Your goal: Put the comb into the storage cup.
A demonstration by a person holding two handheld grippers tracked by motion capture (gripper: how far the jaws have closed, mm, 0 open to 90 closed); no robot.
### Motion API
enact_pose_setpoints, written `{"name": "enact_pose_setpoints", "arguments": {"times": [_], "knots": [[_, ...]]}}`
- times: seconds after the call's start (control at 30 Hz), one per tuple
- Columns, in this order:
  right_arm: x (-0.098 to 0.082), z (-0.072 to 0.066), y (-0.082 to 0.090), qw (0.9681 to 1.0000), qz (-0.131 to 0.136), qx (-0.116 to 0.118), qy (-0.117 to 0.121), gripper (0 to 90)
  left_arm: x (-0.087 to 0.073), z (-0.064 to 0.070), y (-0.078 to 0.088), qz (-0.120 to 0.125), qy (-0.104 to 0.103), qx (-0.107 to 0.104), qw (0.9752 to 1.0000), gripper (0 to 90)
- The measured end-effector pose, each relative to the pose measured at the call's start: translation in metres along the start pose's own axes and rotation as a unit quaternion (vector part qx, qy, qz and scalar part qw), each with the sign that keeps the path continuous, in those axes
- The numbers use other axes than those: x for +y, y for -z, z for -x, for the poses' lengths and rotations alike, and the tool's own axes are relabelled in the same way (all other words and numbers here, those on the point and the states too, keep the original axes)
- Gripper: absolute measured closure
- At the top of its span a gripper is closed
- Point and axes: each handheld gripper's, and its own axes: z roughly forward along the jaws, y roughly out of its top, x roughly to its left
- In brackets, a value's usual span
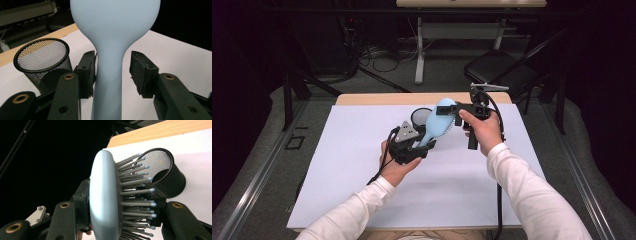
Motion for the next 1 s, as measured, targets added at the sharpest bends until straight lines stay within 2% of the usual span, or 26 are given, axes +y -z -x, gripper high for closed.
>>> {"name": "enact_pose_setpoints", "arguments": {"times": [0.1, 0.33, 0.43, 0.67, 0.8, 0.93, 1.0], "knots": [[0.002, 0.000, 0.001, 1.0000, -0.001, 0.000, -0.001, 49.0, 0.000, -0.001, 0.001, 0.000, 0.006, -0.005, 1.0000, 50.5], [0.008, -0.001, 0.000, 1.0000, -0.003, 0.000, 0.002, 49.1, 0.001, -0.005, 0.006, 0.001, 0.024, 0.000, 0.9997, 45.0], [0.009, -0.002, 0.000, 1.0000, -0.004, 0.000, 0.004, 49.1, 0.001, -0.006, 0.009, 0.000, 0.031, 0.000, 0.9995, 44.6], [0.011, -0.004, 0.001, 1.0000, -0.002, -0.004, 0.007, 49.1, 0.000, -0.005, 0.019, 0.000, 0.030, 0.006, 0.9995, 43.8], [0.012, -0.005, 0.002, 0.9999, -0.003, -0.007, 0.009, 49.0, 0.001, -0.007, 0.025, 0.003, 0.043, 0.003, 0.9991, 42.6], [0.014, -0.007, 0.003, 0.9999, -0.001, -0.008, 0.012, 49.0, 0.001, -0.009, 0.028, -0.001, 0.039, 0.007, 0.9992, 40.7], [0.014, -0.008, 0.003, 0.9999, 0.000, -0.009, 0.013, 49.1, 0.001, -0.010, 0.030, 0.002, 0.030, 0.013, 0.9995, 39.7]]}}
